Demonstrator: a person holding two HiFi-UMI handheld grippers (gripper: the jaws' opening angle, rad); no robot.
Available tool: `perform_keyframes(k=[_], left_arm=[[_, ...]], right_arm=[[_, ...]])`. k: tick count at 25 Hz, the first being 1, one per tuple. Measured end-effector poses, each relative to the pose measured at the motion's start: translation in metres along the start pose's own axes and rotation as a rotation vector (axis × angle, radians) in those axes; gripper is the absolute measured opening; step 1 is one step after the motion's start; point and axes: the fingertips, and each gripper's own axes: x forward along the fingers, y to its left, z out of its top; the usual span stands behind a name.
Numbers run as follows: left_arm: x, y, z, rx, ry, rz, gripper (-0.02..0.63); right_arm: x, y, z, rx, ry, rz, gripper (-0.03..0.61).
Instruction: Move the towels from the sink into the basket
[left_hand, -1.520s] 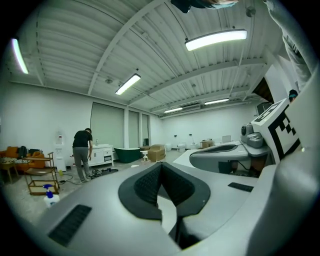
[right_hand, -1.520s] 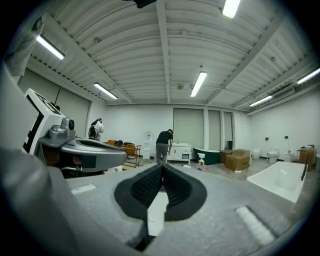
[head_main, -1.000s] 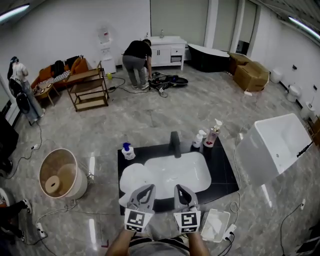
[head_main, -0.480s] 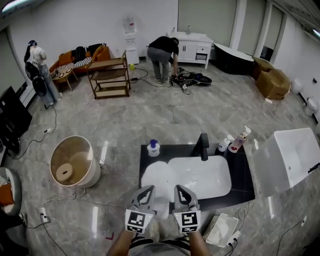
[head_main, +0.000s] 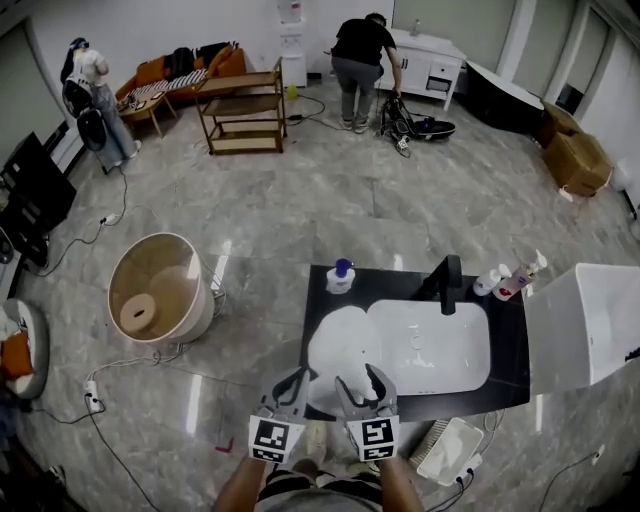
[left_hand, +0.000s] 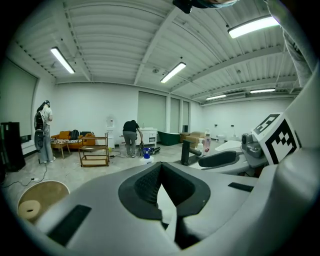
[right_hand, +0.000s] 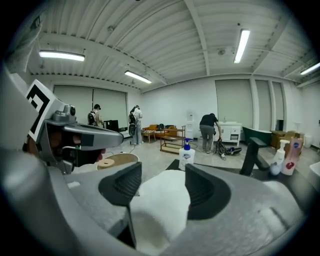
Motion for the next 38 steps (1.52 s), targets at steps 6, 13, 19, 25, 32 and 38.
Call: perform_keyframes(k=[6,13,19,25,32,38], left_arm=[[0.008,0.026,-0.029,-0.025,0.045,-0.001,0.009],[0.020,0.039,-0.061,-0.055,0.094,-0.016,0.009],[0.036,0.050,-0.083,-0.068,0.130,-0.024,0.009],[0.052,0.060,-0.103,-0.081,0.161,-0.021,0.009],[0.059,0.063,-0.116,-0.092,0.184,-0.024,0.009],[0.058,0.062,-0.116,-0.097,0.186,-0.022,0.009]], right_arm=[[0.040,0.014,-0.048,0.016,0.136,0.029,0.436],[0.072,0.011,-0.103,0.071,0.276,0.030,0.568],[0.100,0.007,-0.135,0.126,0.335,0.032,0.580],[0.118,-0.001,-0.152,0.157,0.354,0.031,0.580],[0.124,-0.003,-0.160,0.140,0.373,0.035,0.581],[0.123,0.003,-0.164,0.106,0.427,0.050,0.504]])
